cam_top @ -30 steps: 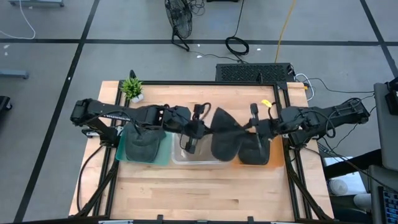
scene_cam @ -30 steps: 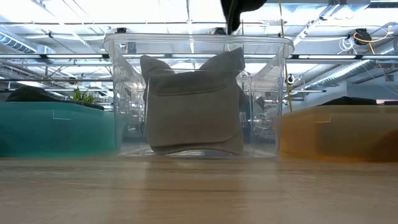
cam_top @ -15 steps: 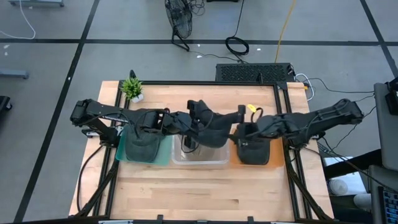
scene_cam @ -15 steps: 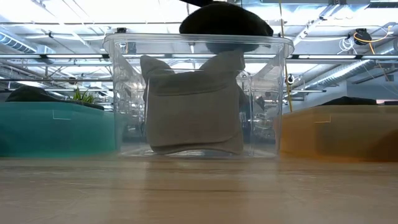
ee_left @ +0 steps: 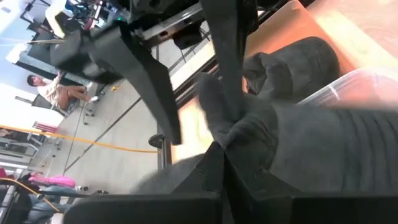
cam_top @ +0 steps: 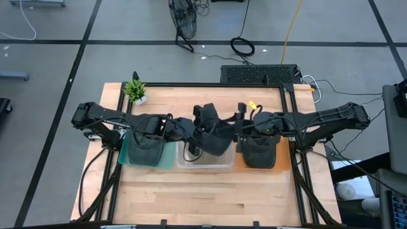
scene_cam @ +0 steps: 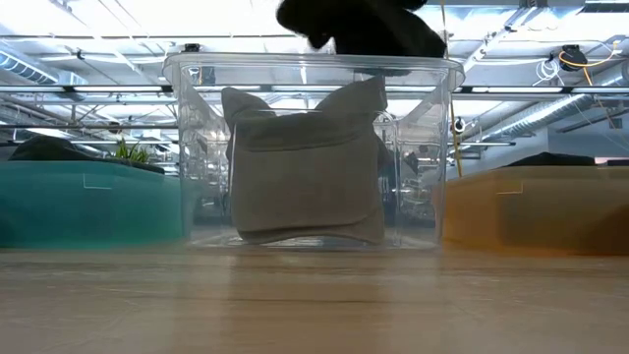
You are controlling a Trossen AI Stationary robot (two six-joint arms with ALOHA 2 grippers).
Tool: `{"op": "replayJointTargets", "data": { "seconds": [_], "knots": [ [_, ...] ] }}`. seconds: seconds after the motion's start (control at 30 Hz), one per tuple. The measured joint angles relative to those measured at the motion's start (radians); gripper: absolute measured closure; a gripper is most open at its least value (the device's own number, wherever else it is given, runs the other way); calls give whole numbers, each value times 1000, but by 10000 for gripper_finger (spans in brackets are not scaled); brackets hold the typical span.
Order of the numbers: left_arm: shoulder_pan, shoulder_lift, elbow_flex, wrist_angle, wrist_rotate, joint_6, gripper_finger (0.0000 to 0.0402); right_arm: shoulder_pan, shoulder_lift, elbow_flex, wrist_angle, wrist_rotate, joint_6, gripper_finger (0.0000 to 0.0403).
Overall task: Pick & Place hat
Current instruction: Put the black cap into the orange bin
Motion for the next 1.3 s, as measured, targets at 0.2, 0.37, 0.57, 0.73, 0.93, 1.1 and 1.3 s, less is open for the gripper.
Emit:
{"op": "replayJointTargets", "data": {
  "seconds": [0.2,0.37,0.57,0.73,0.93,1.1,1.3],
  "knots": [
    [0,0,0,4,-27,-1,400,-20,11,0,-12,-152,118,233],
    [-2,0,0,5,-28,-8,398,-22,9,0,-4,-151,129,244],
    [-2,0,0,8,-27,-9,397,-40,9,0,-5,-151,122,277],
    [-6,0,0,27,-27,-16,394,-52,14,-1,-14,-158,107,371],
    [-19,-13,-1,27,-35,-85,380,-21,-26,-2,-64,-80,8,400],
    [-16,-96,-1,-53,-47,-206,317,42,-128,-4,-167,6,-13,402],
    [46,-242,-1,-170,82,-393,235,128,-247,-4,-355,8,-4,402]
  ]
}}
